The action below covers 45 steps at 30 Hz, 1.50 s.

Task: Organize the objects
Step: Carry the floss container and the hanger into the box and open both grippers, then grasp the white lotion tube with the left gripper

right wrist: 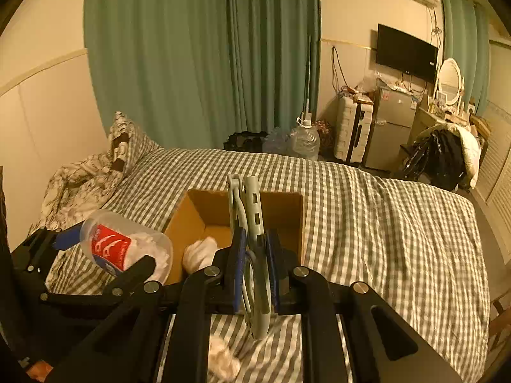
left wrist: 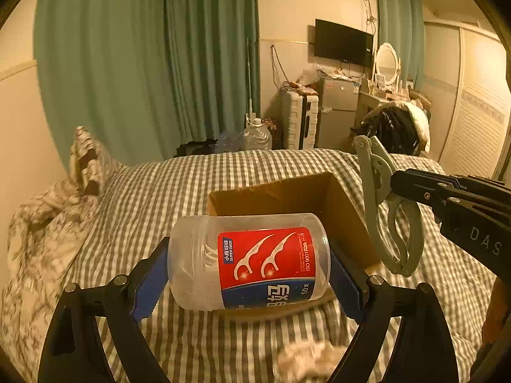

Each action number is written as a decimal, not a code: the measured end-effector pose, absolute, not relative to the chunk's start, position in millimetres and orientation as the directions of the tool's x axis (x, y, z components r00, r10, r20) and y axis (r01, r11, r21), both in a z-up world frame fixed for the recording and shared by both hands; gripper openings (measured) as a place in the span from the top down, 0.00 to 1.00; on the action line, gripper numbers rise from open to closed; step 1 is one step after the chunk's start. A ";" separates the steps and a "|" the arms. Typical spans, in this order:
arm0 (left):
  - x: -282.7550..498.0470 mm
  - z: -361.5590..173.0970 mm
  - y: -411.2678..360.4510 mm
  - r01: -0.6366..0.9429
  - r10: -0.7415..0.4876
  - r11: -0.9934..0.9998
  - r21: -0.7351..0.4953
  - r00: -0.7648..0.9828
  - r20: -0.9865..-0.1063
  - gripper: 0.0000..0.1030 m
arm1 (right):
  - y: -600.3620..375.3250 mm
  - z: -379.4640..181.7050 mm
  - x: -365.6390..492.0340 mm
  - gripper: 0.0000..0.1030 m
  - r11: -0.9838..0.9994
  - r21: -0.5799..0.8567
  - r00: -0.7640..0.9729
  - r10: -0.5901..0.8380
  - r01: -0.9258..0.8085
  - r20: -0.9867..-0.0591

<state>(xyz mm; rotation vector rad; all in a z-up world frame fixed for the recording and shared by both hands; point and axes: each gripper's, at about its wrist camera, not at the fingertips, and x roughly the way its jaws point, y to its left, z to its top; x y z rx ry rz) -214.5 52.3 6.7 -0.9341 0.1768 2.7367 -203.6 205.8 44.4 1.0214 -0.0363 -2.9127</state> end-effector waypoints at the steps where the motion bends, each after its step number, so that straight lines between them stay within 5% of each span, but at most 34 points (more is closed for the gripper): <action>1: -224.6 1.8 55.0 -0.270 0.191 -0.962 0.035 -0.760 -0.621 0.11 | 209.0 39.1 -215.7 0.88 -0.998 0.049 -0.772 -0.063 0.042 -0.632; 13: -287.2 -58.3 81.3 -0.308 0.212 -0.951 0.013 -0.685 -0.697 0.10 | 230.5 -17.1 -268.9 0.88 -0.994 0.109 -0.727 -0.091 0.023 -0.680; 14: -286.8 -57.7 82.2 -0.300 0.207 -0.954 0.013 -0.689 -0.695 0.05 | 233.9 -14.5 -267.7 0.82 -0.993 0.116 -0.735 -0.087 0.011 -0.673; 15: -286.7 -55.7 82.1 -0.286 0.196 -0.958 0.017 -0.698 -0.689 0.01 | 236.1 -11.6 -265.8 0.61 -0.992 0.124 -0.740 -0.087 0.005 -0.668; 17: -281.7 -46.9 79.3 -0.256 0.179 -0.966 0.018 -0.724 -0.666 0.00 | 241.8 -1.9 -258.4 0.39 -0.990 0.138 -0.757 -0.083 -0.009 -0.648; 33: -164.6 58.7 43.4 -0.212 0.172 -0.977 0.010 -0.818 -0.549 0.00 | 231.9 121.6 -121.9 0.22 -0.998 0.059 -0.856 -0.025 -0.006 -0.517; 45: -90.2 30.6 3.2 -0.157 0.127 -0.988 0.003 -0.808 -0.575 0.00 | 207.6 95.4 -49.4 0.20 -1.000 0.018 -0.822 -0.011 0.000 -0.569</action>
